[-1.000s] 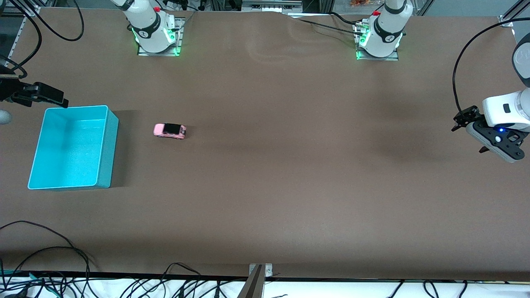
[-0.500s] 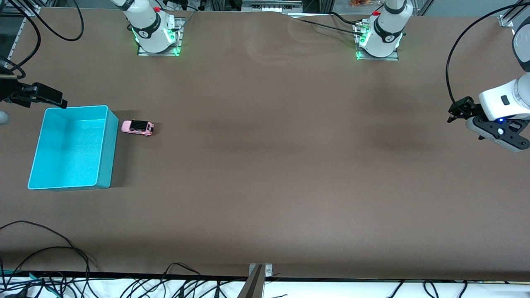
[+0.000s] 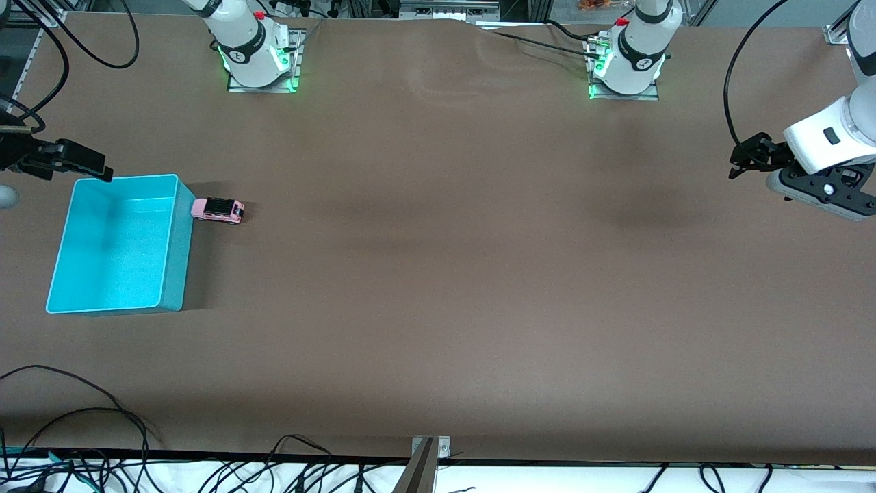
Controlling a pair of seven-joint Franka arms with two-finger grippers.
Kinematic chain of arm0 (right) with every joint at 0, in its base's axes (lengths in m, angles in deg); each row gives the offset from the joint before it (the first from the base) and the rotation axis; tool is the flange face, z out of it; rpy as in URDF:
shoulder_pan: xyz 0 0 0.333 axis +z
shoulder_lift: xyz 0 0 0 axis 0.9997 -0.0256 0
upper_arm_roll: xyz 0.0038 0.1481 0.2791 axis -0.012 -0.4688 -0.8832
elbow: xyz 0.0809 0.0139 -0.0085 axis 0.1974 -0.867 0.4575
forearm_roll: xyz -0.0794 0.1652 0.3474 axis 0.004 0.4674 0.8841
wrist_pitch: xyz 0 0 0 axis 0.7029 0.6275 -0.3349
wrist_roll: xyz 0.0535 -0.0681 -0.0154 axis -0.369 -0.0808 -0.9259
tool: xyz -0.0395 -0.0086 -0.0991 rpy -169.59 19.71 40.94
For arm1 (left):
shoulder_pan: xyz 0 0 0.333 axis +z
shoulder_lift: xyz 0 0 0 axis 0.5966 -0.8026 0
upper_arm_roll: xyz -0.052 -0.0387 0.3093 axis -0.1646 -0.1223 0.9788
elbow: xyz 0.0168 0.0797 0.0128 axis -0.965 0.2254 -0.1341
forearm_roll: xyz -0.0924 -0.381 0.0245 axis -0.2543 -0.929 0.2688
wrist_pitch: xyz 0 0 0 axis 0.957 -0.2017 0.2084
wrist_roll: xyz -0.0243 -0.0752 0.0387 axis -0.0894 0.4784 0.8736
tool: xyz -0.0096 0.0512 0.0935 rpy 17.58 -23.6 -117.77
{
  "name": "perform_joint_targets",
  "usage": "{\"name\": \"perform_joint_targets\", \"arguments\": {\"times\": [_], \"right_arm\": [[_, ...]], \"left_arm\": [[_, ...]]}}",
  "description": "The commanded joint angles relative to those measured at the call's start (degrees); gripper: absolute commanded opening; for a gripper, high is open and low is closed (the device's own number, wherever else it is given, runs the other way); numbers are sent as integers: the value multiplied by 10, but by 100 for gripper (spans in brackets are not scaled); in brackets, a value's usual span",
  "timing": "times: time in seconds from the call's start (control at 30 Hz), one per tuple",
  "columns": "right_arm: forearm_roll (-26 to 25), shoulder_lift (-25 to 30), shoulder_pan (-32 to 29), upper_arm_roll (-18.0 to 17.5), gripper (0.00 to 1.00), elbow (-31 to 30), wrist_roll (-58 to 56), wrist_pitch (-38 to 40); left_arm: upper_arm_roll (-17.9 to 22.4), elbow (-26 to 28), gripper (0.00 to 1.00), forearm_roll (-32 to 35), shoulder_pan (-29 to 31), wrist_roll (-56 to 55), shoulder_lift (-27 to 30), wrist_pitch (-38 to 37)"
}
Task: Wind and store pink jeep toy
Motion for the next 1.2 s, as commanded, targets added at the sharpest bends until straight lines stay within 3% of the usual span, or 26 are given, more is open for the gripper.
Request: {"name": "perform_joint_targets", "arguments": {"times": [0.0, 0.17, 0.67, 0.87, 1.03, 1.17], "right_arm": [[9, 4, 14, -1, 100, -11, -3, -16], [9, -4, 29, -1, 100, -22, -2, -45], [7, 2, 45, 0, 100, -84, 6, -132], [8, 12, 43, 5, 100, -160, -14, -209], [9, 45, 42, 10, 100, -260, -60, -315], [9, 40, 41, 11, 100, -287, -74, -337]], "left_arm": [[-1, -3, 100, 10, 6, -28, 27, -12], [-1, -3, 100, 11, 7, -70, 70, -52], [-3, -3, 100, 16, 13, -86, 80, -62], [0, -3, 100, 11, 14, -87, 77, -62], [4, -14, 100, 13, 14, -83, 76, -62], [9, -22, 100, 13, 14, -79, 73, -62]]}}
